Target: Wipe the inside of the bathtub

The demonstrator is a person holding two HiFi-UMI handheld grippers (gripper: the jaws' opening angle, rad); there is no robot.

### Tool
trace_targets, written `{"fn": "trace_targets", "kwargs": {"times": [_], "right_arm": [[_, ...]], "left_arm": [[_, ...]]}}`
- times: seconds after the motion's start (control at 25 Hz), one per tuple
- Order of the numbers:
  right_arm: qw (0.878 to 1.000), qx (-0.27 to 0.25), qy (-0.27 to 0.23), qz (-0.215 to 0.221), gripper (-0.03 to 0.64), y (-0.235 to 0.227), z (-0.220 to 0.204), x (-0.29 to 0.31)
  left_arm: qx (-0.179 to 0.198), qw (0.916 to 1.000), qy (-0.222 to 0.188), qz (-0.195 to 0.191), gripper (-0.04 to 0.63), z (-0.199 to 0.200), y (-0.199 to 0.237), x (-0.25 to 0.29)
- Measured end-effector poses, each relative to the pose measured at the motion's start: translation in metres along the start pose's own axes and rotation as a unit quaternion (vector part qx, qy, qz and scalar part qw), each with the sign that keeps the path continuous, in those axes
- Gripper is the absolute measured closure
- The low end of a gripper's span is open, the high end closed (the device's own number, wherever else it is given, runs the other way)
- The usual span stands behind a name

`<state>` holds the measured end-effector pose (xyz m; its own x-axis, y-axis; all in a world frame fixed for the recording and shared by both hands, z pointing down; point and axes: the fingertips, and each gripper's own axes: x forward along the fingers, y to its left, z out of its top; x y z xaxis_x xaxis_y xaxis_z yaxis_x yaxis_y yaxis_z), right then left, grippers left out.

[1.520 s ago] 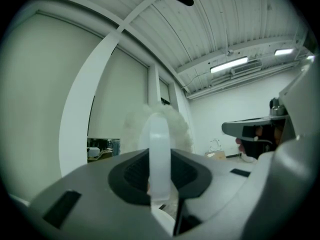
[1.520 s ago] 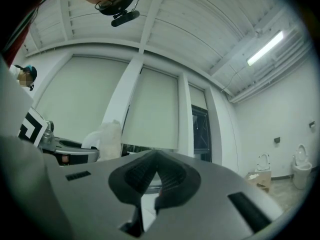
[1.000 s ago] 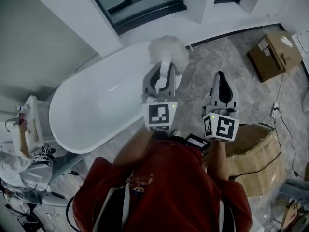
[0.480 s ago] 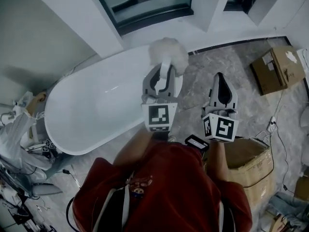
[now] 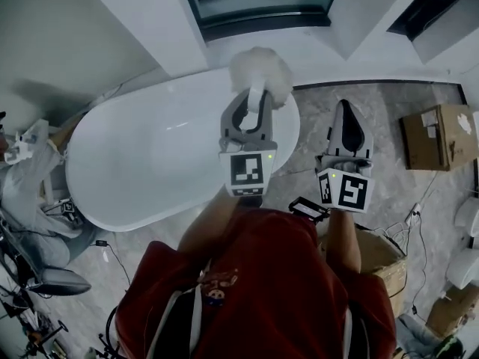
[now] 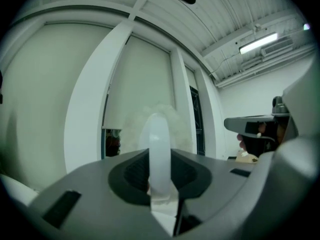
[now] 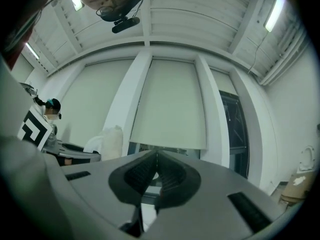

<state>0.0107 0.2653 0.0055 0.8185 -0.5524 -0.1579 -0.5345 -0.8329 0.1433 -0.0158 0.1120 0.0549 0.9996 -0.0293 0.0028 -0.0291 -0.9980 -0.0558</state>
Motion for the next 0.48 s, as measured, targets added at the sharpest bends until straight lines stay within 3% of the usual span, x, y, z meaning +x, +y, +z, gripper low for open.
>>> {"fn": "trace_targets", "kwargs": {"times": [0.48], "right_arm": [[0.999,-0.003,0.008,0.054,0.604,0.024,-0.030,0.120]], "left_arm": [[-0.022,0.9972,0.054,0.047,0.503,-0.050,0.072,0.058]]}}
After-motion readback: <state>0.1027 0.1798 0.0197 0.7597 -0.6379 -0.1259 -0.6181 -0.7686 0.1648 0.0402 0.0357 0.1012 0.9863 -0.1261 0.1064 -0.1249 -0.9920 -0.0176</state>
